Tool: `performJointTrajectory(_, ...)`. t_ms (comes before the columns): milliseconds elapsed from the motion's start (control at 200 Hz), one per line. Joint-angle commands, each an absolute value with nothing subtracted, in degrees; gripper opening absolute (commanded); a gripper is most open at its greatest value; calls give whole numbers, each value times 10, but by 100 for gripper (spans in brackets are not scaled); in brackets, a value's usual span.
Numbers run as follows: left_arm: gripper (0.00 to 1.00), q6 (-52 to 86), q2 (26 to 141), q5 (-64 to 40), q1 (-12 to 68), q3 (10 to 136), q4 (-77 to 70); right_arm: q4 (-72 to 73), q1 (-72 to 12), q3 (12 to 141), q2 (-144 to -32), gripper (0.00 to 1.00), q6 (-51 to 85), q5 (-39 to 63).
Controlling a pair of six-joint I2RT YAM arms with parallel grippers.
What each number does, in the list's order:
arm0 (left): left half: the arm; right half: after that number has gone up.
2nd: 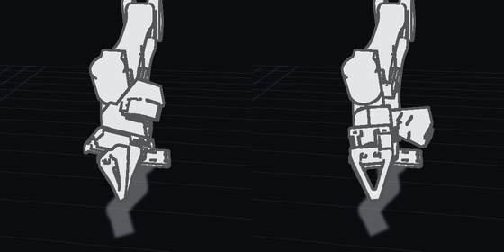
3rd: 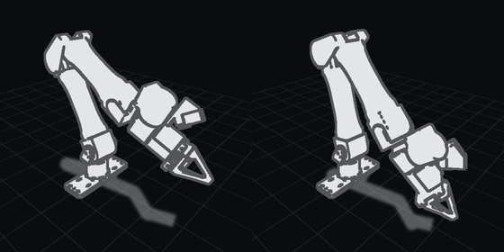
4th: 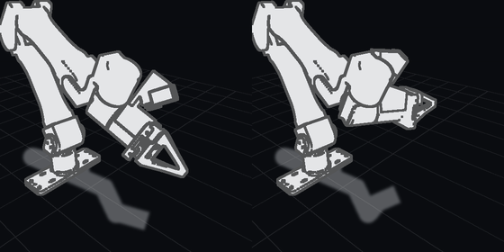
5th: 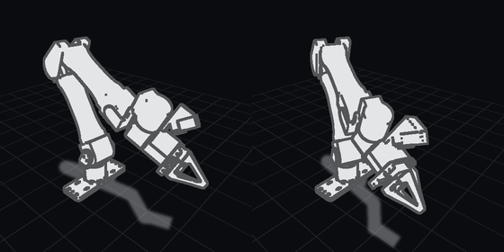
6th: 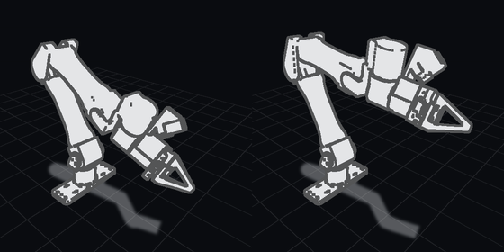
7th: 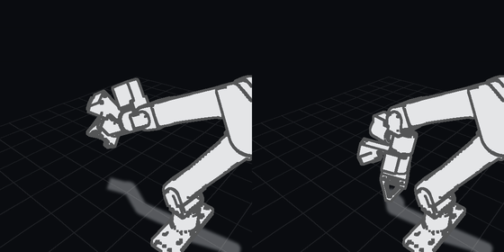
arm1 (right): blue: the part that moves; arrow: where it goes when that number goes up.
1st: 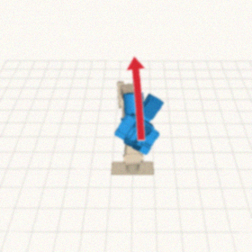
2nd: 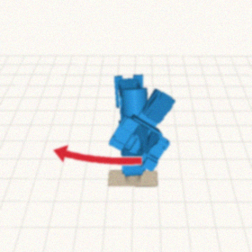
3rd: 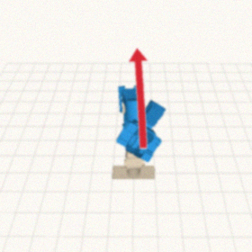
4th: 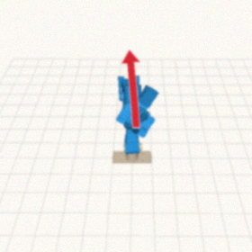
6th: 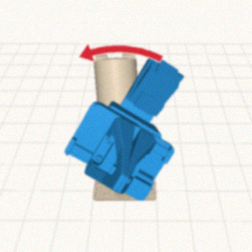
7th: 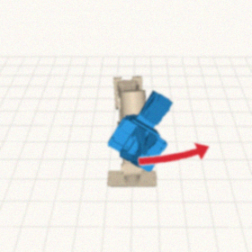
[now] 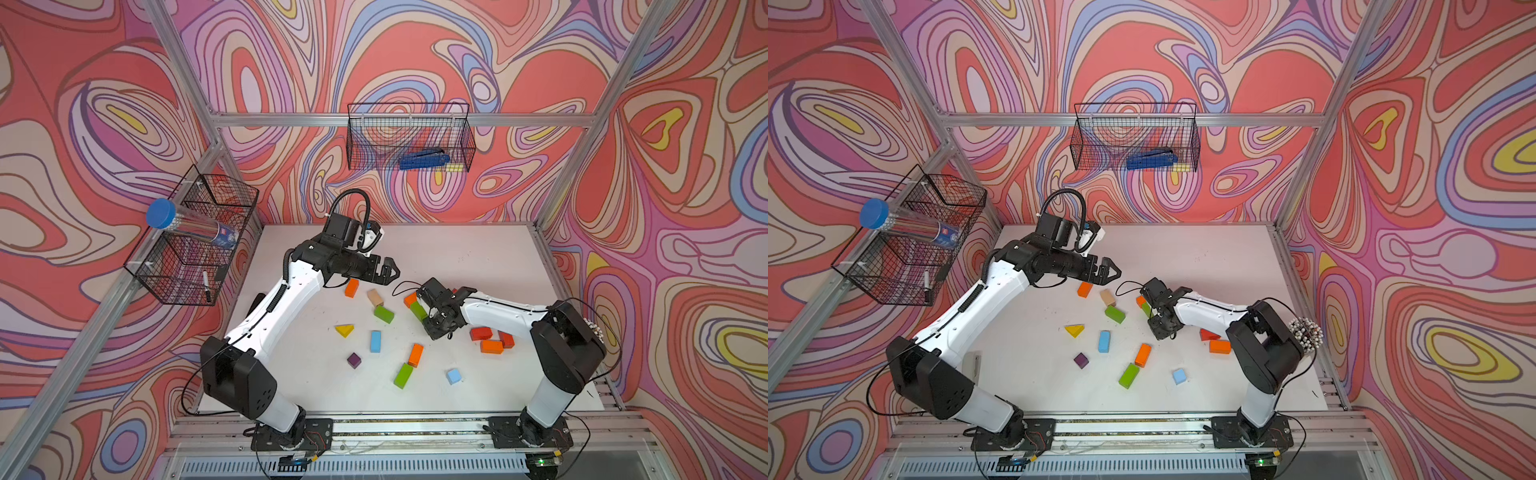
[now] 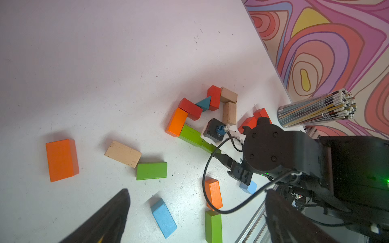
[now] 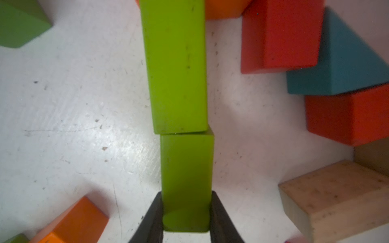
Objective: Assemble a heart with building blocks
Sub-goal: Assemble the building block at the center of the board.
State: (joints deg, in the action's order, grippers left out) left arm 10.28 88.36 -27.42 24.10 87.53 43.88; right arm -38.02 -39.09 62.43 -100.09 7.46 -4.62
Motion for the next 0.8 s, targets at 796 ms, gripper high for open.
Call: performJointTrajectory(796,100,97,883,-284,241,871,434,-398,-383,631,-990,46,68,-79)
